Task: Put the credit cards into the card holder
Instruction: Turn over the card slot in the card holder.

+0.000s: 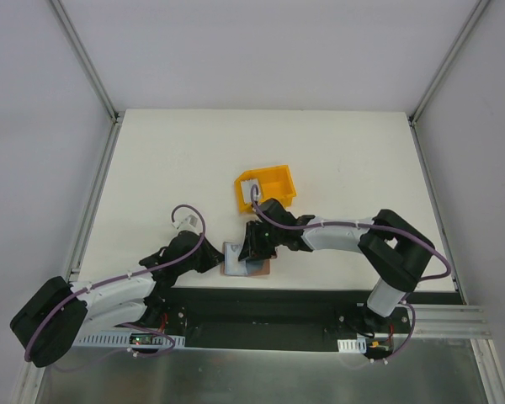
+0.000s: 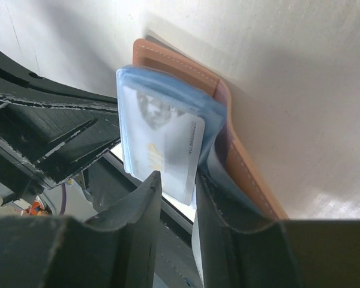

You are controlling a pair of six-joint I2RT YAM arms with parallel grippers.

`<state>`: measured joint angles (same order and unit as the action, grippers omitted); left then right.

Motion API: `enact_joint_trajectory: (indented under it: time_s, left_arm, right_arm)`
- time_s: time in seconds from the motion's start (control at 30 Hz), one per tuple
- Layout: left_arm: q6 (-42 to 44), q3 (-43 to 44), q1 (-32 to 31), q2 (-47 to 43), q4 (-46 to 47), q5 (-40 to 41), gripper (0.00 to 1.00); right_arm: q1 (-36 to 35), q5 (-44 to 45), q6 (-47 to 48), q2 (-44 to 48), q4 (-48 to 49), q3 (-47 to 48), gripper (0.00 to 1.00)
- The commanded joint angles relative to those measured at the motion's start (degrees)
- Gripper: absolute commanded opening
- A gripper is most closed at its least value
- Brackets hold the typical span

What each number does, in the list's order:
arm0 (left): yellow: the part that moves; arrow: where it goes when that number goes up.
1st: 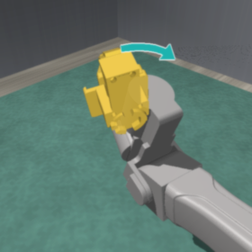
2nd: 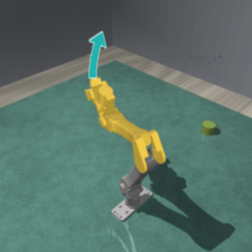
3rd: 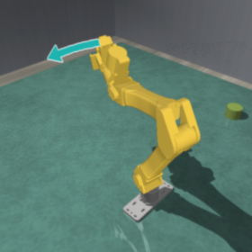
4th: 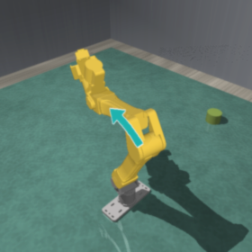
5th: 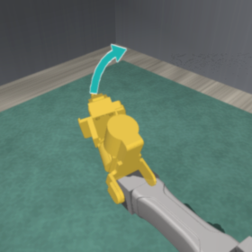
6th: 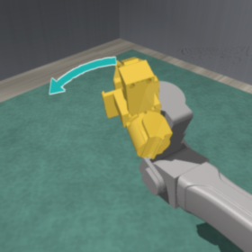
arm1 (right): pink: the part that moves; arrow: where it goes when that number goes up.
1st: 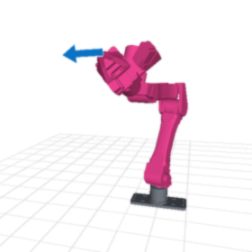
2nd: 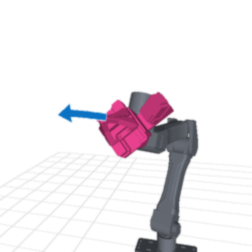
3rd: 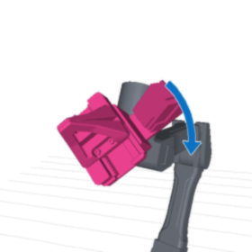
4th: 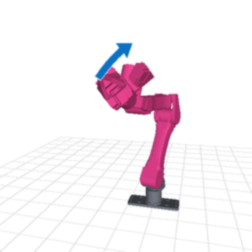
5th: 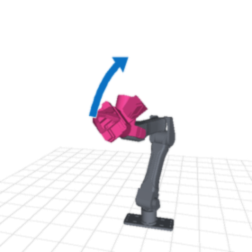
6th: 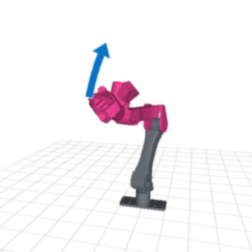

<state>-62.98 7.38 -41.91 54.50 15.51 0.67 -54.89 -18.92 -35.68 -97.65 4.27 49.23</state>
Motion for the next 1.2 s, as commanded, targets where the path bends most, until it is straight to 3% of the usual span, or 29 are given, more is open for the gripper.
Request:
enact_joint_trajectory:
  time_s: [0.0, 0.1, 0.33, 0.5, 0.67, 0.83, 0.97, 1.17]
  left_arm:
    - [2.16, 0.97, 0.08, -1.23, -4.61, 1.53, 0.00]
    - [2.42, 1.06, 0.16, -3.08, -5.84, 1.97, 0.00]
    - [3.30, 2.46, 0.07, -6.07, -7.59, 1.80, 0.00]
    - [3.74, 3.43, 0.16, -5.46, -7.77, 1.01, 0.00]
    - [4.01, 3.96, 0.07, -5.46, -7.95, 0.65, 0.00]
    - [4.44, 4.75, 0.16, -5.55, -8.30, 0.48, 0.00]
    - [4.27, 4.84, 0.16, -5.46, -8.39, 0.39, 0.00]
    - [4.09, 4.84, 0.16, -5.72, -8.48, 0.39, 0.00]
  right_arm:
    - [0.13, 3.51, 2.97, 4.65, -3.98, 1.21, 0.34]
    - [1.63, 9.68, 5.71, 7.46, -11.46, 0.69, 0.36]
    - [3.04, 10.65, 6.33, 8.71, -12.88, -3.00, 0.33]
    - [1.46, 14.51, 8.17, 6.42, -19.03, 0.33, 0.31]
    - [-3.63, 26.02, 13.08, 6.33, -29.05, 8.59, 0.30]
    - [-6.45, 24.46, 15.55, 7.82, -24.41, 9.30, 0.23]
    - [-6.37, 22.00, 14.50, 3.26, -25.09, 10.53, 0.11]
    - [-6.19, 15.75, 13.98, -0.08, -21.23, 6.49, 0.08]
